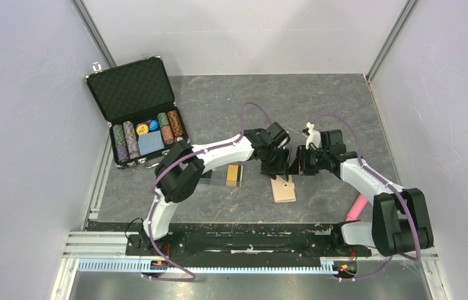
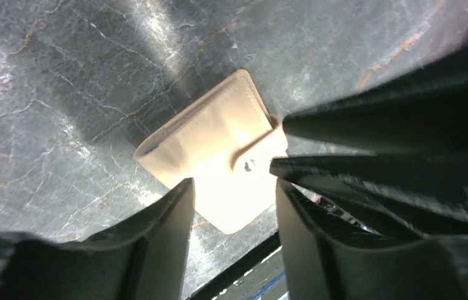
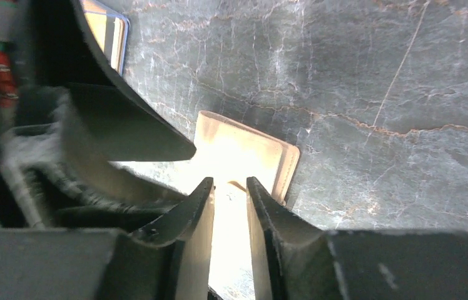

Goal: Put the credit cards into the card holder
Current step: Close the card holder at the center of the board, then reset both arms

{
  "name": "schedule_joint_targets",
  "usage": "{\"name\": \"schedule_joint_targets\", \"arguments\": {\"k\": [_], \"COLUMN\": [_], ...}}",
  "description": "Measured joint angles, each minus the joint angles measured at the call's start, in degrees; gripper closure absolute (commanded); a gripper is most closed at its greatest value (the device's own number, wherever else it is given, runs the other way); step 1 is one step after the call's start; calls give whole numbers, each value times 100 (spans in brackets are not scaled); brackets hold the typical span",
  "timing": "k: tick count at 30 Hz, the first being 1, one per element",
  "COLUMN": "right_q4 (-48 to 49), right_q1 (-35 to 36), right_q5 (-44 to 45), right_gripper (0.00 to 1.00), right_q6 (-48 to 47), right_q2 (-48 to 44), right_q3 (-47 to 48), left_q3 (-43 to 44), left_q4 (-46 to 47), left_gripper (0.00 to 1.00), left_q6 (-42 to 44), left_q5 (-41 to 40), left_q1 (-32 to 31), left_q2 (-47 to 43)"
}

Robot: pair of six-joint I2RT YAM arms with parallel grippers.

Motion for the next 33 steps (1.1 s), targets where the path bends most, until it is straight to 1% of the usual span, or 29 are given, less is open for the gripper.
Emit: {"name": "schedule_joint_targets", "arguments": {"k": [1, 2, 5, 8, 11, 13, 14, 18, 20, 25, 29, 31, 33], "right_q4": [9, 22, 76, 127, 179, 232, 284, 474, 560, 662, 715, 667, 592], "right_q1": [-17, -46, -201, -328, -450, -584, -680, -1034, -1163, -1228, -1228, -1231, -1233], "right_q5": [9, 13, 81, 107, 74, 7, -42, -229, -302, -415, -348, -175, 170], "right_gripper": [60, 54, 35, 19, 9, 4, 2, 2, 2, 2, 2, 2, 2], "right_q6": [15, 33, 79, 118, 190, 247, 289, 470, 577, 737, 741, 699, 619], "right_q2": [-37, -68, -179, -310, -444, -507, -533, -643, -684, -691, -713, -769, -907], "right_q3": [0, 0, 0, 0, -2, -7, -24, -195, -302, -407, -407, -407, -407], "left_q3": [-52, -111, -393, -868, -1633, -2127, -2391, -3147, -3355, -3740, -4140, -4238, -4249], "left_q4": [31, 85, 280, 809, 1639, 2184, 2496, 3276, 3484, 3783, 3626, 3250, 2855], "left_gripper": [20, 1, 0, 0, 0, 0, 0, 0, 0, 0, 0, 0, 0], "left_q6": [9, 26, 116, 92, -153, -376, -501, -922, -1067, -1207, -1180, -1016, -671], "left_q5": [-22, -31, -15, 74, 293, 411, 476, 579, 588, 590, 498, 225, -227], "left_q1": [4, 17, 94, 267, 634, 946, 1141, 1921, 2293, 2857, 3294, 3497, 3626], "left_q2": [-94, -199, -557, -990, -1580, -1958, -2162, -2885, -3198, -3790, -4225, -4461, -4706]}}
